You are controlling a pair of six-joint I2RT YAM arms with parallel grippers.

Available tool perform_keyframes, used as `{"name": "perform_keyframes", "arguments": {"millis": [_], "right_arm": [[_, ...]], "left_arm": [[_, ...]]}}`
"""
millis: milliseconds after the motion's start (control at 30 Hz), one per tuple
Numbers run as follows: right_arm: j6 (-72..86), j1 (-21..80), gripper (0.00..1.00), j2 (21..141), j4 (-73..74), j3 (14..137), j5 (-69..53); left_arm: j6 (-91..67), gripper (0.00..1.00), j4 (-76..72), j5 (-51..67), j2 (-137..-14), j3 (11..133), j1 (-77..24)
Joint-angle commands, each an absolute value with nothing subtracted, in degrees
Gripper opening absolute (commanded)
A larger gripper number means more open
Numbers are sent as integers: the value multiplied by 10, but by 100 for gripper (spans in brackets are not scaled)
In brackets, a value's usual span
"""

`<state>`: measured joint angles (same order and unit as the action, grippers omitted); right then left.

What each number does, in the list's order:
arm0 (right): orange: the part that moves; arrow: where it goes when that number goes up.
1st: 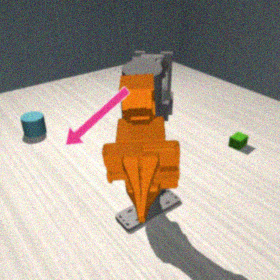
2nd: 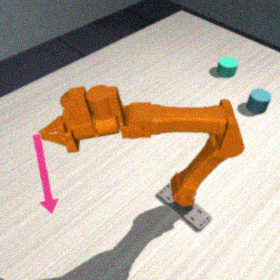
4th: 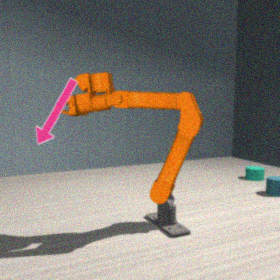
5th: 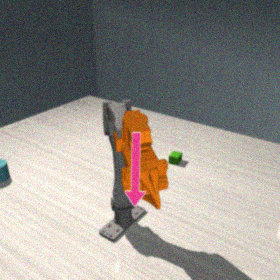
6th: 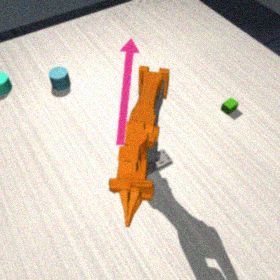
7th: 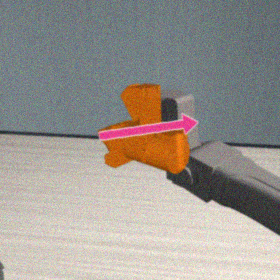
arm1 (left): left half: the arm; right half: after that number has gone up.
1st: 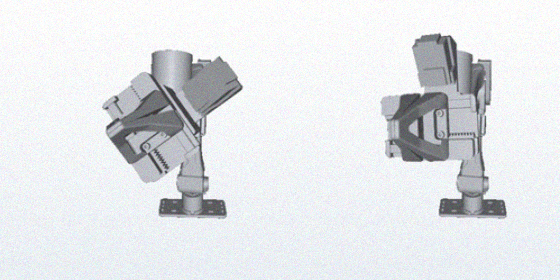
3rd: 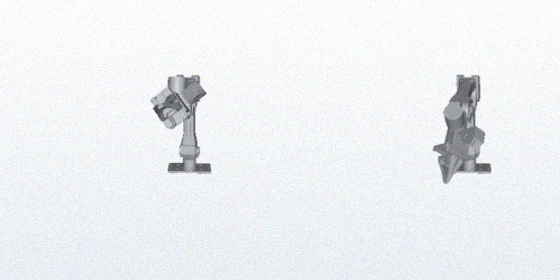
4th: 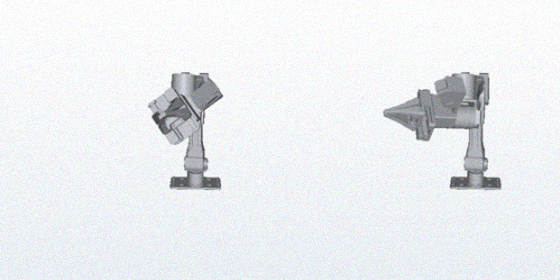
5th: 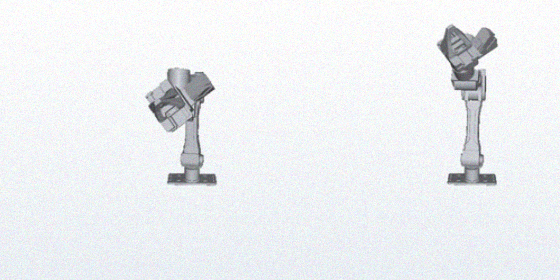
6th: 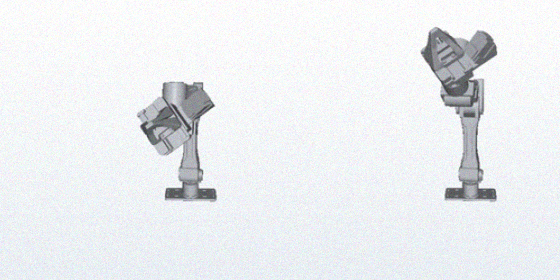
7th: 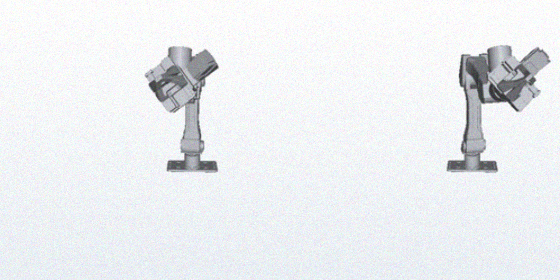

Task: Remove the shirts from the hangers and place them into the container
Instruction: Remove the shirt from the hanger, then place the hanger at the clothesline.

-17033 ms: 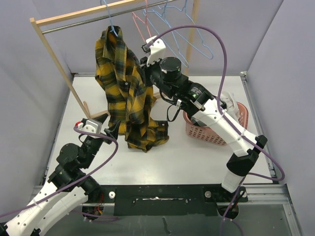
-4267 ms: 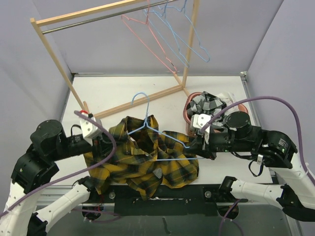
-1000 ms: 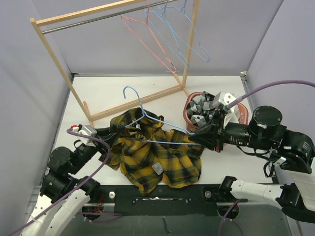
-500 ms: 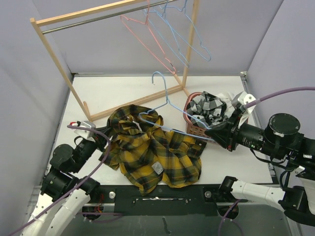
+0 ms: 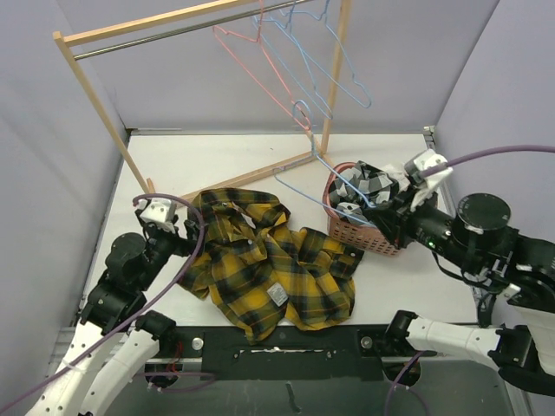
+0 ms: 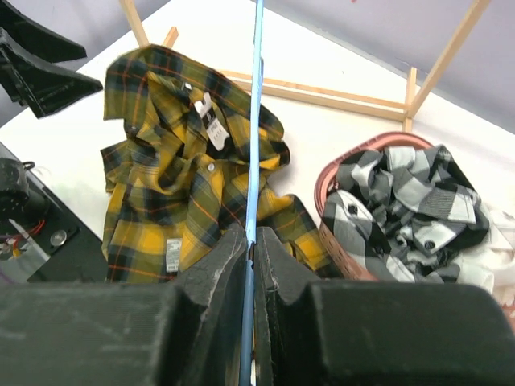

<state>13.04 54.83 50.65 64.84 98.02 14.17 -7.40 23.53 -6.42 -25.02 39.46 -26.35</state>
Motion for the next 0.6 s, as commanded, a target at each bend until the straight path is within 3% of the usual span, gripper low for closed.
{"name": "perform_keyframes", "arguments": {"millis": [0,300,567], "right_arm": [[88,550,0,587,536,995,135],[4,526,0,786,471,1147,84],[1,446,0,885,399,1274,20]], "left_arm": [[-85,81,233,-13,-286,433,-250],[-94,77,226,-5,-241,416,-229],[-100,75,231,15,-252,422,-217]]}}
